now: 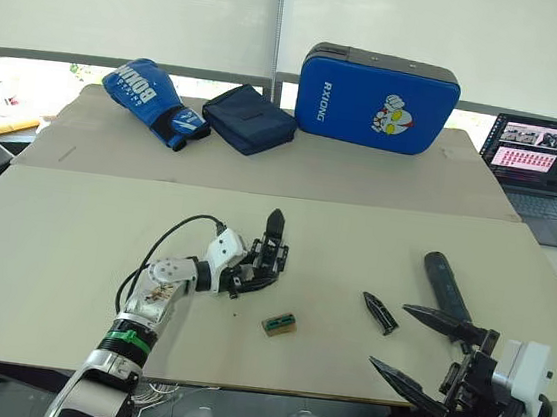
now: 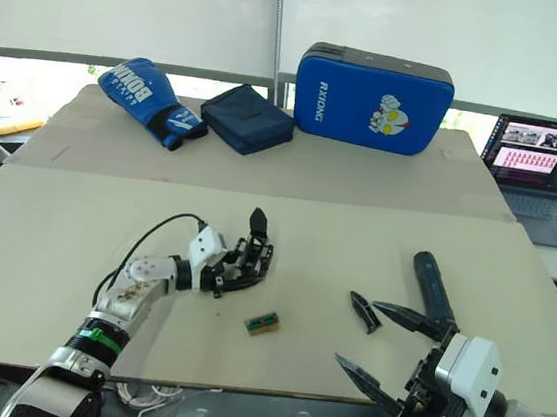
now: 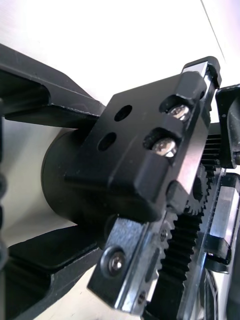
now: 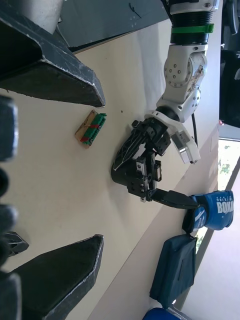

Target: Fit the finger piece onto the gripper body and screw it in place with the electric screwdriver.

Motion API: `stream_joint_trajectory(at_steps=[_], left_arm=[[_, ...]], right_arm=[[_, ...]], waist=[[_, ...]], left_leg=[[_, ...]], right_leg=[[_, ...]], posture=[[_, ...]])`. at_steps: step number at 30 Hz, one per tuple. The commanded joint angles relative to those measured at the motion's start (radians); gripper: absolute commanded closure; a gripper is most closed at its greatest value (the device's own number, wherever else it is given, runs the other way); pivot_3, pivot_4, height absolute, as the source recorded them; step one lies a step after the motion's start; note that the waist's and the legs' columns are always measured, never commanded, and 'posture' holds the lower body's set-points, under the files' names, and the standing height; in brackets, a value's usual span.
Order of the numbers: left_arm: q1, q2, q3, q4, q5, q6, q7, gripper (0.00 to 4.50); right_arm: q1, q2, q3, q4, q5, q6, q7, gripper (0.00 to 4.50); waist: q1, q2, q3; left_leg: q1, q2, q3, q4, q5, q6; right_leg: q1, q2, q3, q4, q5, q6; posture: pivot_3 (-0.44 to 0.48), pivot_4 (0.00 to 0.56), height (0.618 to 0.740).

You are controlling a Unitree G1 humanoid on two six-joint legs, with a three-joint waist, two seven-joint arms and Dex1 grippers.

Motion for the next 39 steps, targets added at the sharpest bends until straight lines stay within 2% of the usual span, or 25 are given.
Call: stream_joint_trajectory(at_steps=[1, 7, 8, 10, 11, 15, 17, 19, 23, 26, 29, 33, 39], left_arm=[[-0.024, 0.017, -0.003, 0.066, 0.012, -0.049, -0.024, 2.19], [-0.029, 0.018, -0.006, 0.097, 0.007, -0.046, -0.043, 2.19], [-0.026, 0.018, -0.002, 0.096, 0.004, -0.046, -0.040, 1.15], [-0.021, 0.024, 0.006, 0.094, 0.007, -0.062, -0.029, 0.25], [-0.015, 0.033, 0.012, 0.088, 0.003, -0.063, -0.032, 0.02], [0.028, 0.109, 0.061, 0.039, -0.051, -0.049, -0.089, 0.02], [0.070, 0.187, 0.106, 0.011, -0.107, -0.038, -0.169, 0.02], [0.096, 0.249, 0.141, 0.000, -0.147, -0.061, -0.237, 0.02], [0.135, 0.333, 0.199, -0.101, -0.287, 0.001, -0.419, 0.02], [0.150, 0.355, 0.213, -0.217, -0.347, 0.050, -0.455, 0.02], [0.173, 0.352, 0.204, -0.332, -0.383, 0.094, -0.453, 0.02], [0.211, 0.343, 0.187, -0.456, -0.409, 0.145, -0.427, 0.02], [0.253, 0.327, 0.169, -0.566, -0.424, 0.184, -0.393, 0.02]], right_arm=[[0.002, -0.001, -0.023, -0.018, 0.007, -0.018, 0.010, 0.00], [0.006, 0.001, -0.029, -0.015, 0.008, -0.021, 0.019, 0.00], [0.008, 0.001, -0.030, -0.015, 0.009, -0.022, 0.021, 0.00], [0.011, 0.001, -0.037, -0.016, 0.014, -0.020, 0.023, 0.00], [0.012, -0.001, -0.042, -0.019, 0.021, -0.012, 0.020, 0.00], [0.004, -0.025, -0.079, -0.062, 0.058, 0.090, -0.067, 0.00], [0.009, -0.103, -0.117, -0.122, 0.080, 0.327, -0.217, 0.00], [-0.028, -0.198, -0.134, -0.146, 0.153, 0.510, -0.301, 0.00], [-0.186, -0.376, -0.128, -0.094, 0.377, 0.759, -0.366, 0.00], [-0.354, -0.513, -0.015, -0.002, 0.485, 0.984, -0.452, 0.00], [-0.526, -0.541, 0.123, 0.080, 0.520, 1.138, -0.537, 0.00], [-0.732, -0.486, 0.288, 0.173, 0.468, 1.259, -0.591, 0.00], [-0.901, -0.414, 0.473, 0.285, 0.336, 1.325, -0.576, 0.00]], waist=[[0.000, 0.000, 0.000], [0.000, 0.002, -0.001], [0.000, 0.002, -0.001], [0.000, 0.002, -0.001], [0.000, 0.002, -0.001], [-0.011, 0.002, -0.001], [-0.029, 0.003, -0.002], [-0.032, 0.003, -0.002], [-0.019, 0.003, -0.001], [0.002, 0.002, 0.001], [0.010, 0.001, 0.001], [0.002, 0.001, 0.001], [-0.005, 0.002, 0.001]], left_leg=[[0.000, 0.000, 0.000, 0.000, 0.000, 0.000], [0.000, 0.000, 0.000, 0.000, 0.000, 0.000], [0.000, 0.000, 0.000, 0.000, 0.000, 0.000], [0.000, 0.000, 0.000, 0.000, 0.000, 0.000], [0.000, 0.000, 0.000, 0.000, 0.000, 0.000], [0.000, 0.001, 0.000, -0.001, 0.000, 0.000], [0.000, 0.001, 0.001, -0.002, 0.000, 0.000], [0.000, 0.002, 0.001, -0.004, 0.000, 0.000], [0.000, 0.002, 0.000, -0.002, 0.000, 0.000], [-0.001, 0.001, 0.000, -0.001, 0.000, 0.000], [-0.003, 0.001, -0.001, 0.000, 0.000, 0.000], [-0.004, 0.001, 0.000, -0.001, 0.000, 0.000], [-0.004, 0.002, 0.000, -0.001, 0.000, 0.000]], right_leg=[[0.000, 0.000, 0.000, 0.000, 0.000, 0.000], [0.001, 0.000, 0.000, 0.000, 0.000, 0.000], [0.001, 0.000, 0.000, 0.000, 0.000, 0.000], [0.001, 0.000, 0.000, 0.000, 0.000, 0.000], [0.001, 0.000, 0.000, 0.000, 0.000, 0.000], [0.001, 0.001, 0.000, 0.000, 0.000, 0.000], [0.000, 0.001, 0.001, 0.002, -0.001, -0.001], [-0.001, 0.002, 0.001, 0.004, -0.001, -0.006], [-0.002, 0.001, 0.000, 0.003, -0.001, -0.005], [-0.002, -0.001, -0.001, 0.000, -0.001, -0.003], [-0.002, -0.001, -0.001, -0.002, 0.002, -0.007], [-0.004, -0.001, 0.000, -0.003, 0.003, -0.008], [-0.005, 0.000, -0.001, -0.002, 0.003, -0.008]], posture=[[0.000, 0.150, 0.740], [0.000, 0.150, 0.740], [0.000, 0.150, 0.740], [0.000, 0.150, 0.740], [0.000, 0.150, 0.740], [0.000, 0.150, 0.740], [0.000, 0.150, 0.740], [0.000, 0.150, 0.740], [0.000, 0.150, 0.740], [0.000, 0.150, 0.740], [0.000, 0.150, 0.740], [0.000, 0.150, 0.740], [0.000, 0.150, 0.740]])
